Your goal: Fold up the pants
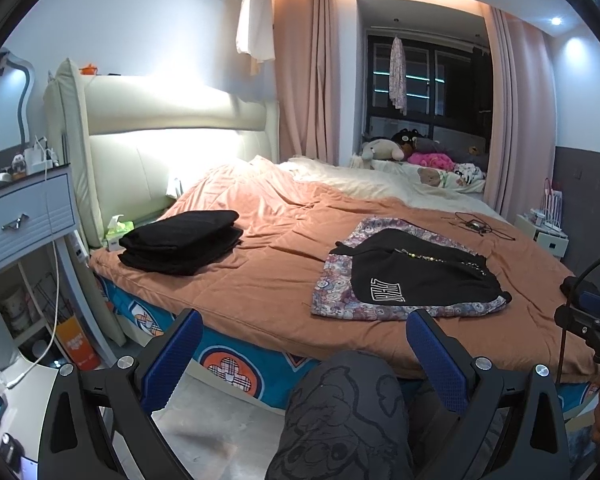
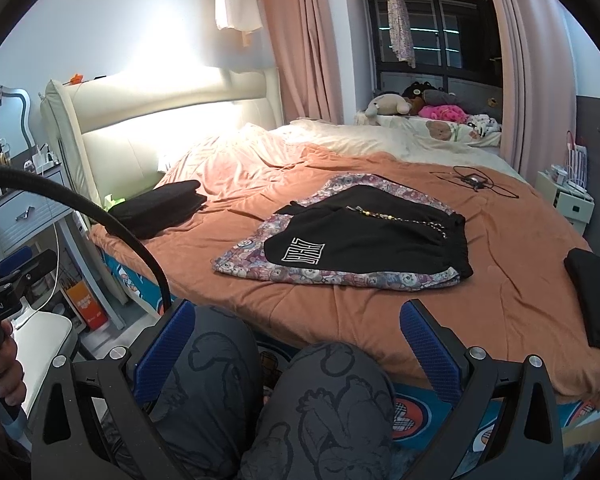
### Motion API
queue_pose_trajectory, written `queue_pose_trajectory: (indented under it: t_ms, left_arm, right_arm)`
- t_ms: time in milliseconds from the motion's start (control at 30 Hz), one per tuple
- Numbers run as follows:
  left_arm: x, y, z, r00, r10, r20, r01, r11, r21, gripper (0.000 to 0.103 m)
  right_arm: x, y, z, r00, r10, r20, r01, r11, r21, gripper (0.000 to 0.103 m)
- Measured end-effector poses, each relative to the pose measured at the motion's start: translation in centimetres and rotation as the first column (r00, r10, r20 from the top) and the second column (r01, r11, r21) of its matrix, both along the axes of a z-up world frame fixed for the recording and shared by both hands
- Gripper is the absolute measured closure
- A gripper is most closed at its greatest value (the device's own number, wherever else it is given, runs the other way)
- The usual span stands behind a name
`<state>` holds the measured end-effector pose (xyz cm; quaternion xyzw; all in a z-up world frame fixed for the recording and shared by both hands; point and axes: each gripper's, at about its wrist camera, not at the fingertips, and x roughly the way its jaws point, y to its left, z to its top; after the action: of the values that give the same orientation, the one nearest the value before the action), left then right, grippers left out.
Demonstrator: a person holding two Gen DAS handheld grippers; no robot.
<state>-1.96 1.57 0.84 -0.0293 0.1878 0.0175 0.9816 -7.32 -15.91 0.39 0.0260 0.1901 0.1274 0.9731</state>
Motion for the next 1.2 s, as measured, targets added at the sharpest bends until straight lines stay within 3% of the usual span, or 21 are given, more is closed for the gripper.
queue_pose_trajectory:
  t_ms: [1200]
  left_arm:
    - [1.1, 0.2, 0.2, 1.0, -0.017, 0.003, 0.018, 1.0, -0.02, 0.0]
  right_arm:
    - [0.2, -0.6, -0.3, 1.0, -0.014, 0.005, 0.014, 1.0, 0.015, 0.0]
